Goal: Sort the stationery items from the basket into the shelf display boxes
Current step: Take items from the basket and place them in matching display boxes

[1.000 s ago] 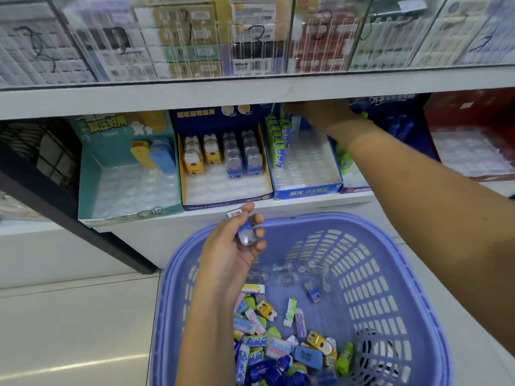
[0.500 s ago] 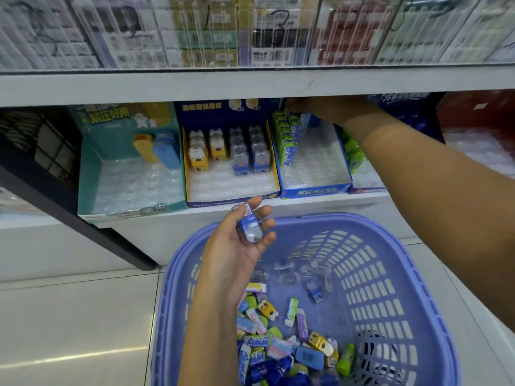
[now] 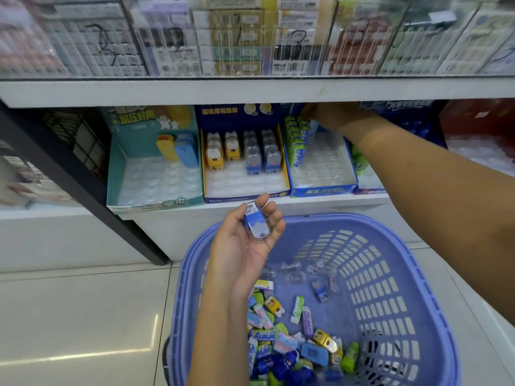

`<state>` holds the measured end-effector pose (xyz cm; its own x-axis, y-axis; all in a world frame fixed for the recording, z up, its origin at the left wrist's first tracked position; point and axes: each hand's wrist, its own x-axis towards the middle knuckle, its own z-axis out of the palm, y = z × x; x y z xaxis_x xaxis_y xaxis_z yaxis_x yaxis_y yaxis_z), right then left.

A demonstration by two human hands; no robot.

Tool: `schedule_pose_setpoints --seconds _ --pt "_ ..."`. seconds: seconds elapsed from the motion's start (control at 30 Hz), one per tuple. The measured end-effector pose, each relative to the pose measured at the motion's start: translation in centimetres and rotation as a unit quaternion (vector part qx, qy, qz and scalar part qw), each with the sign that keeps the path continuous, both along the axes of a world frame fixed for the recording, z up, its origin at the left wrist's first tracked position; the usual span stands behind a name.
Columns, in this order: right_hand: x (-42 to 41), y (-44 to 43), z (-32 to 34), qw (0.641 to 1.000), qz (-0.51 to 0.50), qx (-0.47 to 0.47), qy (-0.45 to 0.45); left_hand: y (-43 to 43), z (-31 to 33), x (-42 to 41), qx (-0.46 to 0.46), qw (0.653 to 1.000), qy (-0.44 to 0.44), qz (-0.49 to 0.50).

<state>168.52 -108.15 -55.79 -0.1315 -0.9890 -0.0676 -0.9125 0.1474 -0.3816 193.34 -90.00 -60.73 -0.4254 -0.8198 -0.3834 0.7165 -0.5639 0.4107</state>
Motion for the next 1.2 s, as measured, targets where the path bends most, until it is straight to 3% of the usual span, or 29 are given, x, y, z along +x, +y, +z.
schedule_pose_setpoints --seconds 0.2,0.33,0.43,0.53,0.63,0.8,0.9,0.97,1.0,1.07,1.13,1.2 --pt "1.4 2.0 0.3 0.997 -0.002 -0.001 0.083 0.1 0.6 -0.3 -0.007 1.0 0.007 0.0" --pt "3.7 5.7 1.0 0.989 -0.038 -0.127 0.058 0.3 0.1 -0.3 -0.012 0.997 -0.072 0.011" --pt "6.7 11.5 1.7 0.981 0.052 -0.174 -0.069 0.7 0.1 -0.4 -0.023 0.987 -0.16 0.01" --pt "9.5 17.5 1.4 0.965 0.217 -0.089 -0.118 0.5 0.6 -0.3 -0.007 0.981 -0.193 0.029" --pt "11.2 20.8 -0.4 0.954 0.276 -0.072 -0.096 0.2 1.1 0.0 0.019 0.978 -0.205 0.023" --pt "12.0 21.0 -1.3 0.916 0.322 -0.237 0.042 0.4 2.0 -0.4 0.008 0.979 -0.201 0.0" --pt "11.6 19.6 -1.0 0.927 0.265 -0.266 -0.022 -0.3 2.5 -0.5 -0.053 0.969 -0.24 -0.001" --pt "10.8 18.0 -0.6 0.945 0.156 -0.27 -0.099 -0.8 2.2 -0.6 -0.142 0.917 -0.372 0.001" --pt "10.2 17.0 -0.5 0.949 0.118 -0.268 -0.118 -1.0 1.8 -0.5 -0.203 0.869 -0.451 0.004" --pt "9.2 15.0 -0.7 0.959 0.079 -0.245 -0.123 -1.3 0.4 -0.1 -0.324 0.727 -0.605 0.003" --pt "8.7 13.5 -1.2 0.97 0.073 -0.209 -0.103 -1.5 -1.0 0.1 -0.394 0.607 -0.689 -0.039" --pt "8.7 12.3 -1.8 0.979 0.084 -0.168 -0.078 -1.5 -2.0 0.2 -0.416 0.554 -0.718 -0.074"
